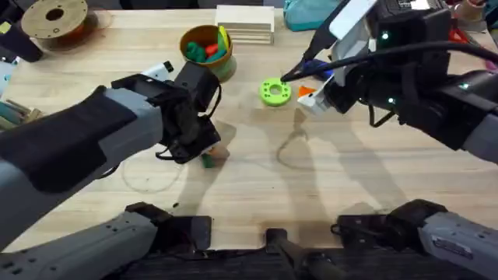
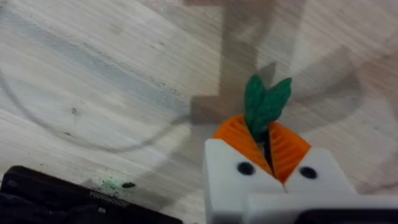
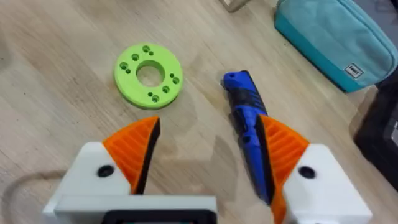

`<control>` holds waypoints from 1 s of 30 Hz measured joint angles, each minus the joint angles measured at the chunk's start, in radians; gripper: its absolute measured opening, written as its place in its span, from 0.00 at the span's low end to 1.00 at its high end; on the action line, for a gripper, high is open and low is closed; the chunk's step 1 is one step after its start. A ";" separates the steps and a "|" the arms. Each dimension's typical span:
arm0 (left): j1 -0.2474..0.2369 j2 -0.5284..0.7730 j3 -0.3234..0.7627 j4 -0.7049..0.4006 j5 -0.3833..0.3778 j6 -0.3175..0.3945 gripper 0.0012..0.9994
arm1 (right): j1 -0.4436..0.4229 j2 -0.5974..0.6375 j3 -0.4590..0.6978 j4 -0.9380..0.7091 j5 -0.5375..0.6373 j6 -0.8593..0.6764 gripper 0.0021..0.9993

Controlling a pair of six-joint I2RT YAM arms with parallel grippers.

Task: Pick up the gripper from the table and insert it into the empty holder that is missing its gripper. Then pick up a screw, insert it into the mounting hole, and use the screwdriver to tighten it. Finally, clean up the table by picking up the vegetable and placing it into the bucket.

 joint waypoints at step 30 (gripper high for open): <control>0.071 0.253 0.345 0.708 -0.309 0.533 0.02 | 0.000 0.000 0.000 -0.007 0.000 0.000 0.90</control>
